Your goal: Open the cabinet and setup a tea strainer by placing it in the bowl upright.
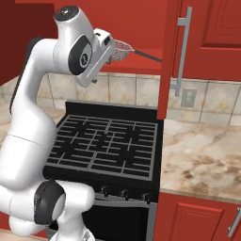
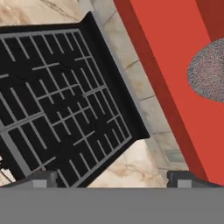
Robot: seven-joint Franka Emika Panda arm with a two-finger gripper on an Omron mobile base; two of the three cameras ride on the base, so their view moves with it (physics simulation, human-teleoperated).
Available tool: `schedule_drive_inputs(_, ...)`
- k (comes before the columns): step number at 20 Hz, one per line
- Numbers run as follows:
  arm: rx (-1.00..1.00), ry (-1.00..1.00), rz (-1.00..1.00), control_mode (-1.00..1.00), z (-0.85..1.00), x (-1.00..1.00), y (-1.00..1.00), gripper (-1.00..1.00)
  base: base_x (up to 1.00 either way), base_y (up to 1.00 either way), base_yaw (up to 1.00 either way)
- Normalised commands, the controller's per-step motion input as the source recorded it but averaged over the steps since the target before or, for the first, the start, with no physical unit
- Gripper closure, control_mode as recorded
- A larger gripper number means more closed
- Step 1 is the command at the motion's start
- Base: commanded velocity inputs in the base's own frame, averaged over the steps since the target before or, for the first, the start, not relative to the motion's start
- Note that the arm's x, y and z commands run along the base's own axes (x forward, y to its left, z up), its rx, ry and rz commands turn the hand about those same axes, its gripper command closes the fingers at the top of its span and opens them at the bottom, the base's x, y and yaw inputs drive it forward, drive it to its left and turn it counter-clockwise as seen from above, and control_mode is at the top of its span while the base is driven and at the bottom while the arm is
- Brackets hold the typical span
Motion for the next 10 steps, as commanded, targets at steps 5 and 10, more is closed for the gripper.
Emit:
schedule_drive_inputs(5, 0.09, -0.04, -0.11, -1.00, 0.33, 0.12, 0.12, -1.00, 0.00, 0.00, 0.00)
schedule_drive_inputs(10, 0.14, 0.00, -0.17, -1.00, 0.20, 0.14, 0.12, -1.00, 0.00, 0.00, 0.00)
